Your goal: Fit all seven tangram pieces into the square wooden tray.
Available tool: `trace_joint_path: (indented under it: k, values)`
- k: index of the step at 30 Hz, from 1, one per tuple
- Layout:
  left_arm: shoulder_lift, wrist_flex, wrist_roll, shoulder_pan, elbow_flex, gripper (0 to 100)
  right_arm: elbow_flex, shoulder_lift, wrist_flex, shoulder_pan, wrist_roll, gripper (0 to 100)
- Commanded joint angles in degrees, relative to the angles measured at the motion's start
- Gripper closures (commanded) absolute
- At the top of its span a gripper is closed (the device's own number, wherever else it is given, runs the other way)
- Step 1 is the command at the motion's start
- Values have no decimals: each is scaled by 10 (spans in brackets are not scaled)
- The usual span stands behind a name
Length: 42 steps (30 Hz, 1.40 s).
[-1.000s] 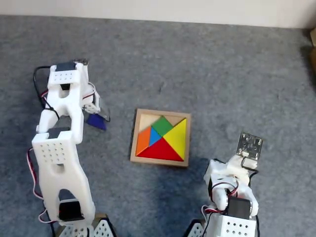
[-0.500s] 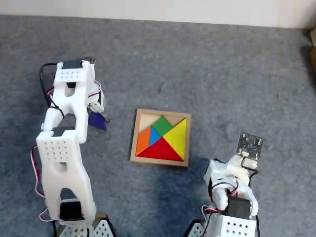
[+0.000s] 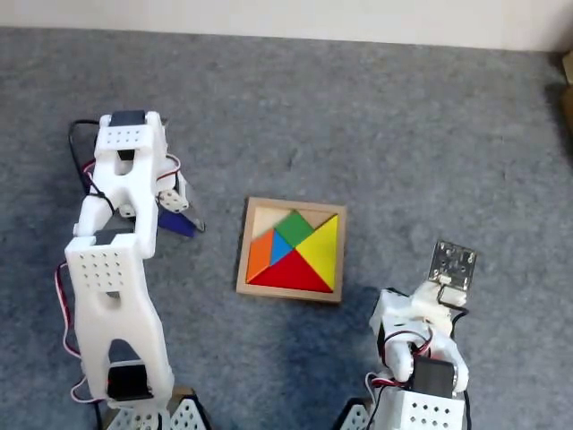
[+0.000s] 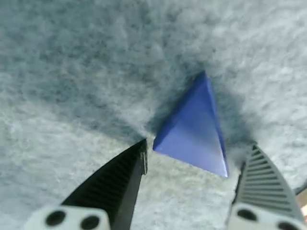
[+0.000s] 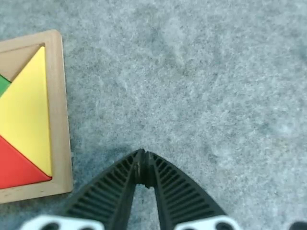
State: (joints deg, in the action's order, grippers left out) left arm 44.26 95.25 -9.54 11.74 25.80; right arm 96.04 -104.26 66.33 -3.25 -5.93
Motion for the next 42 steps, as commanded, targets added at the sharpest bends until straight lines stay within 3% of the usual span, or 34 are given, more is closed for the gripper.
trace_joint_path:
  k: [1, 13, 24, 37, 42]
  values:
    - [-8, -40, -9, -9, -7, 736, 62, -12, -12, -4, -1, 992]
    - [-10, -46, -3, -24, -6, 783, 62, -12, -12, -4, -1, 992]
    - [-55, -41, 100, -52, 6, 851, 62, -12, -12, -4, -1, 992]
    - [-79, -41, 241, -65, 7, 854, 62, -12, -12, -4, -1, 992]
    - [-80, -40, 262, -99, 8, 856, 62, -12, -12, -4, -1, 992]
